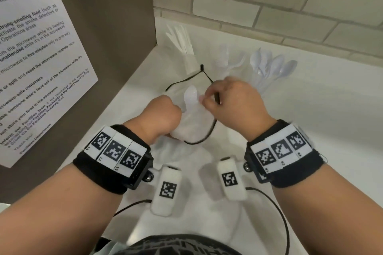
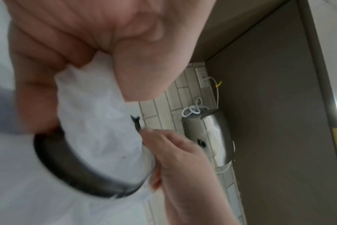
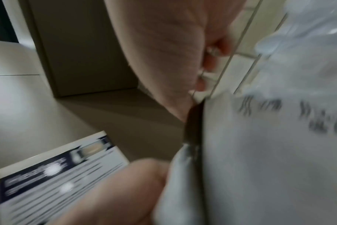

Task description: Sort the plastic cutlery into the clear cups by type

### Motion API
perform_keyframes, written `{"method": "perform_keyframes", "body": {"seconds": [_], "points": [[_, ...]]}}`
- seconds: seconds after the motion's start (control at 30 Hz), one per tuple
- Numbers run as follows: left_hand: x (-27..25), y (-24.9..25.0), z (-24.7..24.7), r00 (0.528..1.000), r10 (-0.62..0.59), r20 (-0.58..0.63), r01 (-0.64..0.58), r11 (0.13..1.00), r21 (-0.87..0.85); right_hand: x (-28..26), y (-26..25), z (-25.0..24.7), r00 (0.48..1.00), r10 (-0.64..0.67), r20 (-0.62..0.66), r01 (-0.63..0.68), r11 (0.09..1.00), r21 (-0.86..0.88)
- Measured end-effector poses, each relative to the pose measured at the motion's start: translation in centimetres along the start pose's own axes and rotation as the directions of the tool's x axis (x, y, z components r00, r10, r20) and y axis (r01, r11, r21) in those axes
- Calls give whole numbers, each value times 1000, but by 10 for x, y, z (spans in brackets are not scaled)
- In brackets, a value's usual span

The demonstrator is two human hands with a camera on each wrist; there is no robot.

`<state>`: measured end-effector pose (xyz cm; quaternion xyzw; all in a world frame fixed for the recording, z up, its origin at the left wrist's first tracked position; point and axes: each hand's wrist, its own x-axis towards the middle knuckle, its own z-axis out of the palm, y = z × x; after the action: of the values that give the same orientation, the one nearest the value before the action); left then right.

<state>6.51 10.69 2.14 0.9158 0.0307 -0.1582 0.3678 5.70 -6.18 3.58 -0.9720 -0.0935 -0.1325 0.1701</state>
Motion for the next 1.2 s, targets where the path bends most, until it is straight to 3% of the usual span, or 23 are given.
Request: {"method": "perform_keyframes", "body": {"seconds": [0.07,0.13,0.2,0.23,0.3,0.37,0.5,0.6,0.67,0.73,0.77,0.83,0.87,0.9,0.93,0.97,1.0,1.03,1.07,1.1,1.13,1.2], "points": [[-7,3,2,984,-56,167,57,998,-6,-5,-2,8,916,162,366,-113,982,-151],[-5,3,-2,970,-64,235,-13,950,312,-8,2,13,859,183,477,-152,983,-103],[4,0,-9,997,-19,77,-27,830,557,-9,6,13,855,130,502,-117,991,-57],[9,-1,-11,999,46,-6,-35,836,547,-9,8,11,847,93,523,-76,996,-54],[18,-4,-14,951,293,-104,-227,883,410,-7,11,7,839,29,543,-32,999,-5],[25,-8,-14,880,469,-70,-415,833,365,-4,15,6,851,16,524,-24,1000,8],[38,-10,-10,879,476,13,-456,834,312,1,21,5,919,102,381,-43,986,-161],[37,-6,-4,897,406,-177,-383,912,149,0,10,1,941,174,290,-166,985,-50],[36,-3,0,915,355,-192,-357,934,23,-4,1,1,904,193,381,-185,981,-59],[35,-2,3,954,253,-162,-288,923,-256,-8,-2,2,851,193,489,-173,981,-86],[32,0,3,981,155,-119,-193,860,-473,-9,-1,3,839,165,518,-149,986,-73],[25,5,1,996,-39,82,90,552,-829,-9,5,3,832,109,544,-132,991,4],[22,4,0,981,-90,171,193,431,-882,-9,7,2,831,88,550,-140,989,53],[20,3,1,966,-123,228,258,402,-879,-8,8,2,836,72,545,-156,982,108],[21,-1,1,965,-150,214,261,497,-828,-9,9,3,842,65,535,-173,972,156],[24,-6,0,982,-157,105,186,697,-693,-10,9,4,850,56,524,-178,966,185],[27,-12,0,991,-113,-70,70,889,-452,-11,9,6,855,52,516,-175,966,192],[28,-17,-1,964,22,-266,-72,981,-182,-12,9,9,859,52,509,-169,968,186],[26,-18,-3,896,221,-386,-224,974,38,-13,9,10,862,60,504,-170,970,174],[24,-15,-4,830,383,-407,-348,924,158,-14,9,11,869,66,491,-165,973,162],[23,-14,-5,806,471,-359,-421,882,213,-14,9,12,877,66,476,-153,977,146],[20,-11,-6,874,451,-179,-394,875,282,-15,8,13,889,50,455,-103,990,93]]}}
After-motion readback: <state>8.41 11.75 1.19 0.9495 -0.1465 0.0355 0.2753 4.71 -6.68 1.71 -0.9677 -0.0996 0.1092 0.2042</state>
